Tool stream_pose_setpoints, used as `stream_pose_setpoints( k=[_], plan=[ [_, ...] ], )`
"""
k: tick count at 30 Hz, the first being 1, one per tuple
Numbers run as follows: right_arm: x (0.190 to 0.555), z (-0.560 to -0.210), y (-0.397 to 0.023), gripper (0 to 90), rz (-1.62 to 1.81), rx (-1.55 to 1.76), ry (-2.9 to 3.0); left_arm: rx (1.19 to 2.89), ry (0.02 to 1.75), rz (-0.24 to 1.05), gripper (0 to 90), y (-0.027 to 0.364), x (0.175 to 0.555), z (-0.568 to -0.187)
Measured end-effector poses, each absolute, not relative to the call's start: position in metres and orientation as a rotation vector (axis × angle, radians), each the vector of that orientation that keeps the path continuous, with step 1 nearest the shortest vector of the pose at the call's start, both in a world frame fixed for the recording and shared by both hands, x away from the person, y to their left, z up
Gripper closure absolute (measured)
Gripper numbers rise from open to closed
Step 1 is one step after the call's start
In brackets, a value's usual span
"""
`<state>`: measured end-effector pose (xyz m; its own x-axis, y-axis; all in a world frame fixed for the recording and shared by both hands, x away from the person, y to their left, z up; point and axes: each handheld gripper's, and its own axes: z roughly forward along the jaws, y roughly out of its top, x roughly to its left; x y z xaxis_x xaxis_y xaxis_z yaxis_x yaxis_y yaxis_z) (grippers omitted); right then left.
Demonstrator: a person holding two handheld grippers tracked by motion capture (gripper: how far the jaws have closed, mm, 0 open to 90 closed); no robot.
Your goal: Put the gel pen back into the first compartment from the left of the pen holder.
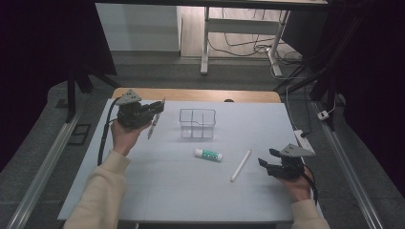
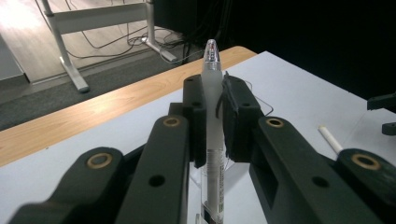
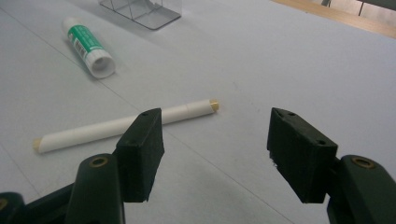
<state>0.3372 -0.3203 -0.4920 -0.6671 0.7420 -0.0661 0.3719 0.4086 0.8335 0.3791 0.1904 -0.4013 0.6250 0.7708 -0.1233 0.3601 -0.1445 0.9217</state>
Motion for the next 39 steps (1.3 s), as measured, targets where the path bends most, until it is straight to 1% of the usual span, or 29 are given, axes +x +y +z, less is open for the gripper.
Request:
stream_pose_setpoints(
  k=[20, 25, 36, 39],
  plan=[
    [0.337, -0.492, -0.321, 35.7, 1.159, 0.954, 2.242, 1.719, 0.911, 0.462, 80.5, 0.174, 0.402, -0.396],
    [0.338, -0.492, -0.32, 35.7, 1.159, 0.955, 2.244, 1.707, 0.907, 0.426, 80.5, 0.171, 0.408, -0.395],
    [0.338, -0.493, -0.32, 35.7, 1.152, 0.954, 2.246, 1.714, 0.908, 0.447, 80.5, 0.16, 0.42, -0.394],
    [0.338, -0.493, -0.32, 35.7, 1.152, 0.955, 2.245, 1.704, 0.911, 0.434, 80.5, 0.158, 0.423, -0.394]
  ],
)
